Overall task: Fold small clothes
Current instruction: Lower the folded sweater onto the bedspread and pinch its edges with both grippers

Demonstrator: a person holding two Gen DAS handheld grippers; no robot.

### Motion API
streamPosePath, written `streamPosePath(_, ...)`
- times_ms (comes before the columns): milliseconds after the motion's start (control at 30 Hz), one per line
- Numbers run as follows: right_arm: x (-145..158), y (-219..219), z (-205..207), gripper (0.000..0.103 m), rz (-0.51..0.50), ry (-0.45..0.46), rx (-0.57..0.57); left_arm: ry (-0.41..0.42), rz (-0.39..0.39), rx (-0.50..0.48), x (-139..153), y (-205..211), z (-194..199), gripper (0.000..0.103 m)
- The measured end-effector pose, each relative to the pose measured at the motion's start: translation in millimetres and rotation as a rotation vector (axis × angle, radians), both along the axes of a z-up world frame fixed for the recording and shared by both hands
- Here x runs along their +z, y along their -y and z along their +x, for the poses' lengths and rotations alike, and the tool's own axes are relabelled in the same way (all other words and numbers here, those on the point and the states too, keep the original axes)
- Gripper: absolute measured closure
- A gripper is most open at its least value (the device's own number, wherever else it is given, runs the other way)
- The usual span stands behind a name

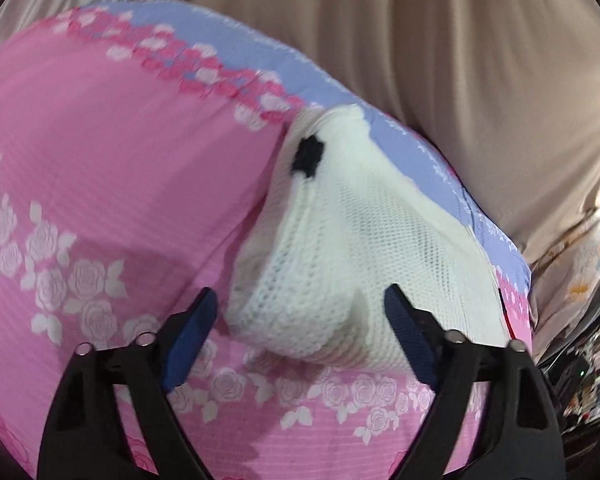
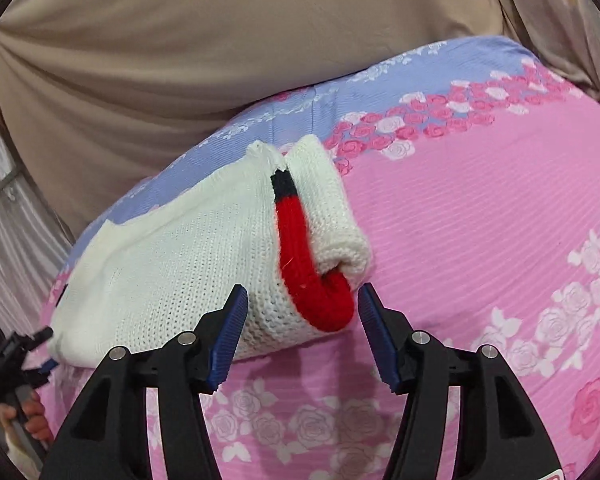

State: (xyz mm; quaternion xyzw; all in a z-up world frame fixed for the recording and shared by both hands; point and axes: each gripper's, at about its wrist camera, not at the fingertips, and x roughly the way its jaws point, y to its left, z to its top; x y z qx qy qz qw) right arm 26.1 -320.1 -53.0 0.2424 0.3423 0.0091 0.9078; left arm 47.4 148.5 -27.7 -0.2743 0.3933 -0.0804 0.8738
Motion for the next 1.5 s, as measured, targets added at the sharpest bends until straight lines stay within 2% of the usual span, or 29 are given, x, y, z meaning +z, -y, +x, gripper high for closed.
streamPosePath(67,3.8,-1.9,3.7,0.049,0.007,0.009,-0.004,-0.023,-0.049,0.010,-5.5,-3.8,1.2,0.039)
streamPosePath(167,7.7,-5.1,9.0,0.058,0.000,0.018,0.012,-0.012,-0.062,0.012,-2.9,-5.5,0.2,0.044)
streamPosePath(233,7.6,-6.8,13.6,0.089,-0.008,0.001,0.024,-0.007,-0.044,0.004,-2.2,-4.2,-0.5,0.059)
streamPosePath(300,9.3,-4.2,9.0,0.092,0.021,0.024,0.033,-0.010,-0.013,-0.015,0.5,-0.3,0.3,0.078)
streamPosePath(400,19.2,3.8,-9.3,0.094,0.054,0.087,0.020,-0.003,0.008,-0.034,8.6,-0.6,-3.7,0.087)
streamPosePath(500,24.8,13.5,-28.0,0.095,0.078,0.102,0.010,-0.004,0.028,-0.057,17.7,0.0,-10.7,0.089)
streamPosePath(567,23.1,15.1,-39.8,0.095,0.057,0.082,0.000,-0.017,0.044,-0.073,20.6,0.0,-18.8,0.089)
streamPosePath(667,8.3,17.4,-60.5,0.096,0.047,0.007,-0.009,-0.059,0.056,-0.091,17.3,-3.6,-32.1,0.089)
streamPosePath(833,-20.1,21.0,-88.6,0.096,0.072,-0.110,-0.010,-0.145,0.094,-0.134,0.6,-6.0,-53.6,0.089)
streamPosePath(967,-12.8,22.0,-88.1,0.093,0.083,-0.093,-0.002,-0.112,0.080,-0.131,9.7,-8.6,-58.1,0.081)
streamPosePath(1033,3.2,24.7,-82.0,0.086,0.072,-0.045,-0.030,-0.063,0.050,-0.100,24.4,-13.2,-57.7,0.077)
streamPosePath(1067,11.6,25.3,-75.9,0.086,0.057,-0.015,-0.033,-0.025,0.032,-0.088,36.0,-15.5,-55.5,0.069)
streamPosePath(1100,18.2,25.6,-68.7,0.079,0.050,0.003,-0.028,0.010,0.017,-0.080,44.3,-16.3,-52.5,0.062)
streamPosePath(1133,25.6,25.6,-57.4,0.065,0.044,0.019,-0.022,0.045,0.010,-0.078,54.1,-15.3,-45.2,0.058)
streamPosePath(1200,35.9,23.6,-29.1,0.055,0.042,0.044,0.017,0.096,0.041,-0.092,69.1,-6.4,-24.4,0.041)
streamPosePath(1267,40.0,18.7,0.3,0.048,0.009,0.047,0.030,0.115,0.082,-0.106,74.7,9.2,5.6,0.034)
streamPosePath(1333,37.7,14.4,29.4,0.044,-0.024,0.021,0.030,0.096,0.113,-0.114,70.0,23.2,36.1,0.032)
streamPosePath(1400,28.3,10.8,60.0,0.044,-0.033,-0.040,0.035,0.046,0.111,-0.119,56.1,32.8,67.6,0.032)
streamPosePath(1467,18.4,7.1,80.5,0.044,-0.023,-0.082,0.032,-0.014,0.056,-0.122,39.7,35.5,92.5,0.032)
streamPosePath(1500,14.7,3.7,87.2,0.044,-0.025,-0.100,0.037,-0.036,0.038,-0.116,32.8,34.7,99.7,0.038)
